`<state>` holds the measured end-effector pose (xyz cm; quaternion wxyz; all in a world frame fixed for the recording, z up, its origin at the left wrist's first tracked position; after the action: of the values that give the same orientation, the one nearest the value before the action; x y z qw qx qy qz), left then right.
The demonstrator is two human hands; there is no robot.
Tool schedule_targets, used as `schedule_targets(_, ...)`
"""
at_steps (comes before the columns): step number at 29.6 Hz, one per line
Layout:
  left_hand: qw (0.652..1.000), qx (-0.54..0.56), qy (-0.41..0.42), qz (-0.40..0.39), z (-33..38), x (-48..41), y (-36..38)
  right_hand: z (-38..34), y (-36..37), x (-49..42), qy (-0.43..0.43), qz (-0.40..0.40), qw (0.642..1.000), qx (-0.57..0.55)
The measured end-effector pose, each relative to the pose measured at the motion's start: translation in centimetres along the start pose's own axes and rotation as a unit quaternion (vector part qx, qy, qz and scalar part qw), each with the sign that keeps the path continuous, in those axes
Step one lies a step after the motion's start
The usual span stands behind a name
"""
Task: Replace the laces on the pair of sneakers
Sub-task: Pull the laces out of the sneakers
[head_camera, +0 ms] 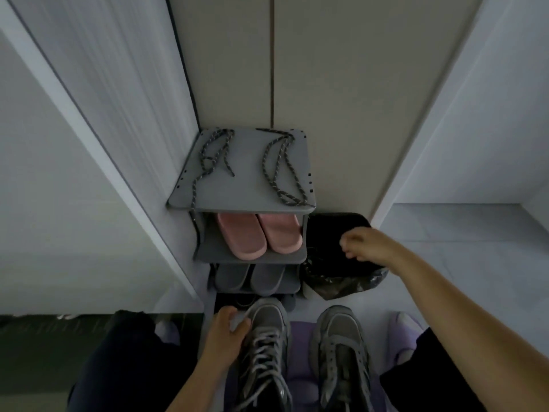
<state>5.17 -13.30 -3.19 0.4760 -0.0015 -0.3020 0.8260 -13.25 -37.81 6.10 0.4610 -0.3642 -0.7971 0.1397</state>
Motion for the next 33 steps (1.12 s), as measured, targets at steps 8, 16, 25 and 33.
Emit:
schedule_targets(8,0.986,0.032,-0.090,-0.135,-1.5,4.2,2.4,9.3,10.9,4.8,-0.002,0.030,0.990,0.141)
schedule_targets(16,0.993,0.039,-0.035,-0.109,-1.4,5.0,2.5,9.4,11.9,5.7,-0.003,0.020,0.981,0.192)
schedule_targets(25,0.989,0.115,0.072,-0.065,0.3,5.9,0.7,3.4,17.1,10.9,-0.128,0.021,0.984,0.120)
schedule_targets(33,0.983,0.153,0.095,-0.046,0.1,6.4,1.8,3.1,18.2,10.2,-0.090,-0.063,0.991,0.083)
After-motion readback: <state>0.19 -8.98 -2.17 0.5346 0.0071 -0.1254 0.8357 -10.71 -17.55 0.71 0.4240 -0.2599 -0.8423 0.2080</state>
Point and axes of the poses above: each hand's wrist, its own x-axis away from the middle knuckle, its own y-axis out of the palm, z = x × y, the point moved 9 cm from there along -x, towards the middle knuckle, and after that the axes turned 13 degrees about y, right-handed, at the moved point
